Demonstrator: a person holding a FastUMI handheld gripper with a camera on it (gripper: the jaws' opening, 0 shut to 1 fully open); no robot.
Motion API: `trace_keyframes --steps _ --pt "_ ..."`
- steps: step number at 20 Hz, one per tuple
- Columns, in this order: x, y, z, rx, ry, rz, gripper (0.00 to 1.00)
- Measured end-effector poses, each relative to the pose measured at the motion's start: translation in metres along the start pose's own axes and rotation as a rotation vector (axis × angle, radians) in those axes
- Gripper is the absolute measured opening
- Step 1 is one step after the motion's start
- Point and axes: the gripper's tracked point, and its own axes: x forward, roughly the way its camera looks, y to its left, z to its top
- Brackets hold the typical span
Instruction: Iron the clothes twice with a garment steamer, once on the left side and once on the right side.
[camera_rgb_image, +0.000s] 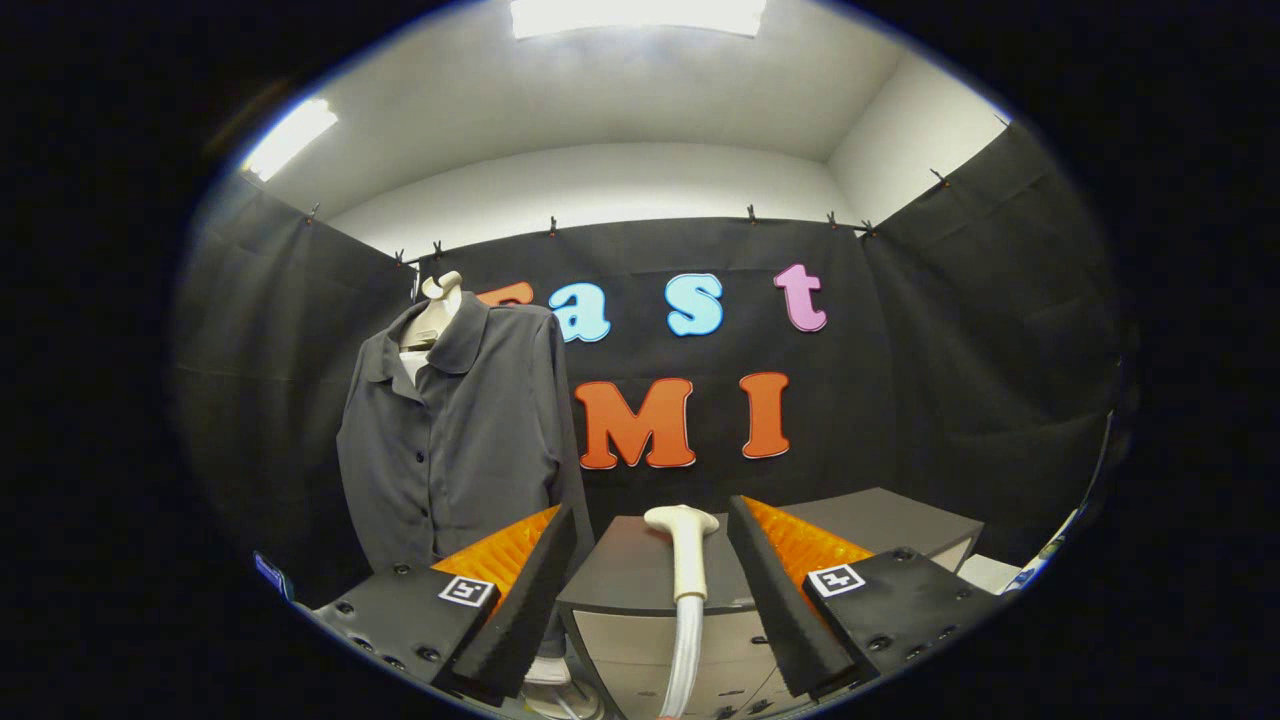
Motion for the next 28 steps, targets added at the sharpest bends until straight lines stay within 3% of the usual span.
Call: trace_keyframes --steps 4,7,13,17,23,28 --pt "0.065 0.008 -0.008 -0.002 0.077 0.071 0.98" --pt "0.115 0.001 -0.043 0.006 0.200 0.091 0.98" --pt "0.186 -0.039 -0.125 -0.014 0.409 -0.010 0.98" --pt "0.201 -0.052 -0.169 -0.019 0.510 -0.066 0.99" --pt "0.208 -0.054 -0.197 -0.026 0.589 -0.109 0.99" --pt "0.198 -0.052 -0.209 0.003 0.631 -0.061 0.88"
